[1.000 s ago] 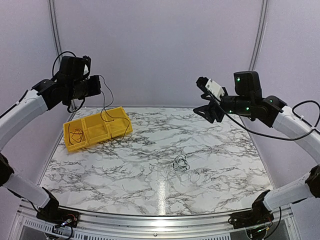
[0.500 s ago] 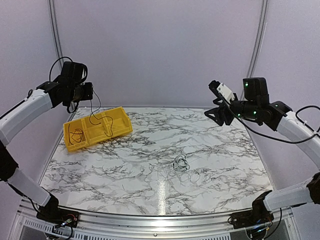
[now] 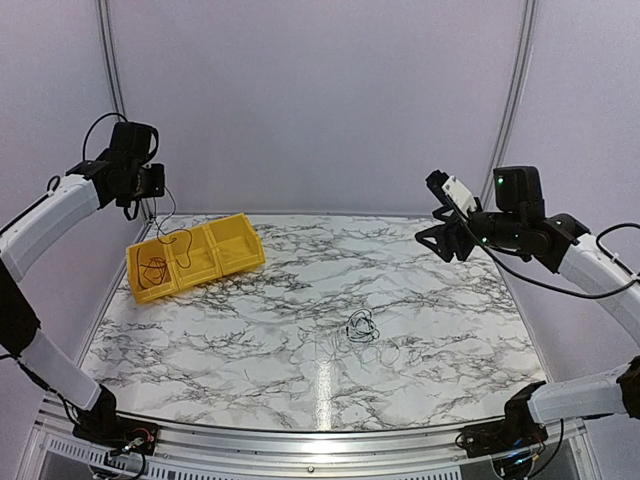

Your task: Untangle the cables

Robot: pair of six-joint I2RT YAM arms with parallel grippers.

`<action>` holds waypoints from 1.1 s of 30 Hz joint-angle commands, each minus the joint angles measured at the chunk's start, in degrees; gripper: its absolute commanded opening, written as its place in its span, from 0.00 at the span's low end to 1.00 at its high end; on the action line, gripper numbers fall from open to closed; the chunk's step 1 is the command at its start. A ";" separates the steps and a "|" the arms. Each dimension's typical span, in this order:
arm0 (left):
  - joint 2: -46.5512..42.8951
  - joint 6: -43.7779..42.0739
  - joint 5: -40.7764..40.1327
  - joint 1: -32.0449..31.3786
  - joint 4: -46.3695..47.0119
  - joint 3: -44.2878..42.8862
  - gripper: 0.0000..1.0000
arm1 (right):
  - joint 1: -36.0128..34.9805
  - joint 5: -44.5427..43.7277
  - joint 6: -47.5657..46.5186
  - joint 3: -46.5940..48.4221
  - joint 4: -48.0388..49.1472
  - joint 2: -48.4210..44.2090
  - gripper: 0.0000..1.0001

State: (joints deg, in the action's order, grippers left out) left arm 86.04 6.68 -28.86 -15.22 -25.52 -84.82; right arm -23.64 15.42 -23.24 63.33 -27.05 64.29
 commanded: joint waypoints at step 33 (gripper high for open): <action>19.77 9.48 8.27 0.55 7.37 4.07 0.00 | 7.81 4.24 6.65 -4.86 2.61 -2.41 0.73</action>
State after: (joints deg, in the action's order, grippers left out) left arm 103.81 12.93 -22.44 -14.94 -19.09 -81.80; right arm -16.47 19.05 -17.50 57.93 -25.69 61.98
